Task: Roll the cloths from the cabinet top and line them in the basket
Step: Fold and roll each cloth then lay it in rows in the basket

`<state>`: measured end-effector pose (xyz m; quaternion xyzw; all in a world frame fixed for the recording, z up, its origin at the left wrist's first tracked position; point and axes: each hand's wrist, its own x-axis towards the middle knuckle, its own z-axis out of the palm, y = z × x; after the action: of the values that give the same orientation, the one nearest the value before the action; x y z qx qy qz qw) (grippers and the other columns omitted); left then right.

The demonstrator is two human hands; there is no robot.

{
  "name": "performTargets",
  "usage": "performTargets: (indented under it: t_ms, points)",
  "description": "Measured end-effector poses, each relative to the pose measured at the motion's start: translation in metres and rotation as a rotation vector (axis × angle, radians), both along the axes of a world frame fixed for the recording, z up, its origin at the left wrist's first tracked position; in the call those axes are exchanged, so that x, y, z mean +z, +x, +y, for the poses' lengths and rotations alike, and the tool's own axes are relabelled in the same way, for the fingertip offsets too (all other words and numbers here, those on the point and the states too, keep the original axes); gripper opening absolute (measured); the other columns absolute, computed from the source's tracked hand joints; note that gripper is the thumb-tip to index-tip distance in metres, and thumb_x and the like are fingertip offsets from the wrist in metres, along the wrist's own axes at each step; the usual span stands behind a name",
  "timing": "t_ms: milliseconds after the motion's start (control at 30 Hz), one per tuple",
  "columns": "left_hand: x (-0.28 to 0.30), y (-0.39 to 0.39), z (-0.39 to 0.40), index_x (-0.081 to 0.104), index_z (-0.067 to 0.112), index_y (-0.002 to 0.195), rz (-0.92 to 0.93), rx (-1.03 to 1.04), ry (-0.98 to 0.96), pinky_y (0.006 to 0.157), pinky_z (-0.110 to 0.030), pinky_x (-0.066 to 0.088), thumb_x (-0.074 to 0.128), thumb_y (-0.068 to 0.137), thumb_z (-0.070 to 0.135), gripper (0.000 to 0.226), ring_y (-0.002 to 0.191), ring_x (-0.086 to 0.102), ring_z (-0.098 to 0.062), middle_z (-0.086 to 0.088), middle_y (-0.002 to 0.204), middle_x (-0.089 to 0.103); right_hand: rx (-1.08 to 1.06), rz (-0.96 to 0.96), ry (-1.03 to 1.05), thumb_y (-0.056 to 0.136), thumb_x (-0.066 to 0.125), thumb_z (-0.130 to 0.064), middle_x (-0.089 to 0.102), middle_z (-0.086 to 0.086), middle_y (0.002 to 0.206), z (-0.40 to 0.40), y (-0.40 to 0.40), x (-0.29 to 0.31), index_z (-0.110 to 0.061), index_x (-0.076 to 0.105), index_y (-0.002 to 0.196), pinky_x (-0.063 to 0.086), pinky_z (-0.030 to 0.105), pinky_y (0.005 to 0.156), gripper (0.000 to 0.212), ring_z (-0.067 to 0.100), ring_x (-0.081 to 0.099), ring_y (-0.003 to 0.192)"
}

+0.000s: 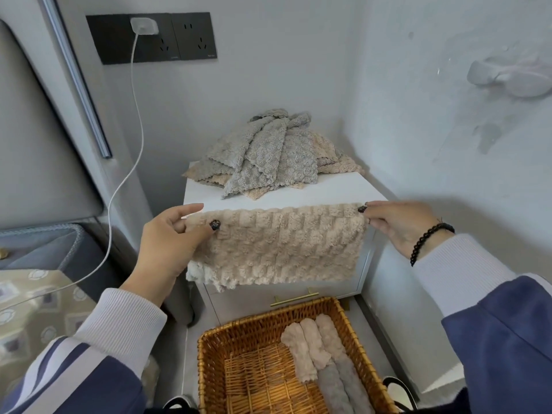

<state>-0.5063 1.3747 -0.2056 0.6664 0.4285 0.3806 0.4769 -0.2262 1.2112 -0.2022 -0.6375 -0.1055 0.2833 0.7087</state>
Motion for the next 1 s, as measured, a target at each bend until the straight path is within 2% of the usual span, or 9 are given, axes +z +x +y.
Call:
performTargets:
  t_ms: [200,300,400,500,533,633,767,867,1000]
  points:
    - [0.006,0.006,0.012,0.073,0.028,0.098,-0.023,0.037,-0.006,0.085,-0.030,0.052,0.077,0.080,0.021,0.020,0.089,0.067,-0.018,-0.007,0.090,0.074,0.055,0.064,0.013,0.084,0.055,0.018,0.059,0.011,0.077,0.012,0.002,0.005,-0.004,0.055,0.074,0.054,0.016,0.052,0.024,0.015,0.061,0.070]
    - [0.002,0.012,0.022,0.073,0.020,0.107,-0.024,0.048,-0.040,0.069,-0.017,0.044,0.072,0.084,0.016,0.023,0.065,0.060,0.000,-0.002,0.084,0.071,0.027,0.114,0.005,0.086,0.053,0.015,0.060,0.009,0.079,0.029,0.007,0.000,-0.009,0.054,0.076,0.053,0.019,0.056,0.026,0.015,0.060,0.070]
    - [-0.001,0.021,0.031,0.069,0.018,0.116,-0.011,0.090,-0.059,0.061,-0.012,0.040,0.065,0.089,0.009,0.029,0.051,0.048,0.002,-0.007,0.109,0.068,0.075,0.277,0.096,0.092,0.045,0.011,0.059,0.007,0.080,0.051,0.009,-0.003,-0.012,0.052,0.081,0.048,0.023,0.070,0.027,0.013,0.057,0.072]
    - [-0.007,0.029,0.042,0.067,0.017,0.121,0.020,0.104,-0.073,0.051,-0.008,0.037,0.060,0.091,0.008,0.032,0.042,0.040,0.000,-0.002,0.080,0.064,0.014,0.354,0.205,0.093,0.047,0.010,0.058,0.007,0.082,0.073,0.012,-0.007,-0.011,0.053,0.084,0.050,0.021,0.070,0.023,0.011,0.057,0.075]
    - [-0.009,0.031,0.043,0.066,0.017,0.121,0.031,0.106,-0.085,0.048,-0.009,0.037,0.059,0.091,0.006,0.033,0.045,0.040,-0.001,-0.002,0.085,0.063,-0.010,0.348,0.218,0.092,0.049,0.010,0.059,0.008,0.084,0.077,0.012,-0.011,-0.011,0.054,0.085,0.051,0.020,0.069,0.022,0.011,0.058,0.076]
    - [-0.017,0.035,0.053,0.065,0.019,0.120,0.076,0.124,-0.118,0.051,-0.020,0.041,0.056,0.089,0.001,0.037,0.059,0.045,-0.016,-0.010,0.099,0.067,0.008,0.191,0.034,0.078,0.068,0.007,0.067,0.018,0.105,0.094,0.009,-0.030,-0.012,0.060,0.086,0.055,0.034,0.087,0.022,0.019,0.064,0.090]
    - [-0.028,0.037,0.064,0.065,0.022,0.120,0.128,0.092,-0.121,0.064,-0.031,0.043,0.053,0.089,0.000,0.040,0.069,0.044,-0.022,-0.010,0.080,0.054,0.080,-0.352,-0.463,0.074,0.079,-0.008,0.053,0.007,0.128,0.102,0.003,-0.030,-0.011,0.055,0.123,0.045,0.036,0.101,0.054,0.025,0.051,0.120]
    - [-0.029,0.038,0.071,0.069,0.023,0.112,0.129,0.093,-0.109,0.065,-0.026,0.047,0.054,0.089,-0.002,0.037,0.063,0.049,-0.019,-0.007,0.086,0.059,0.059,-0.484,-0.546,0.078,0.073,-0.007,0.059,0.004,0.120,0.104,0.007,-0.029,-0.014,0.062,0.111,0.049,0.030,0.092,0.035,0.022,0.056,0.113]
    - [-0.023,0.039,0.076,0.068,0.019,0.113,0.093,0.090,-0.083,0.049,-0.013,0.041,0.057,0.091,0.002,0.030,0.047,0.045,-0.004,0.001,0.079,0.056,-0.073,-0.460,-0.391,0.082,0.066,-0.006,0.063,-0.002,0.093,0.106,0.016,-0.028,-0.020,0.062,0.092,0.047,0.025,0.071,0.018,0.018,0.062,0.094]
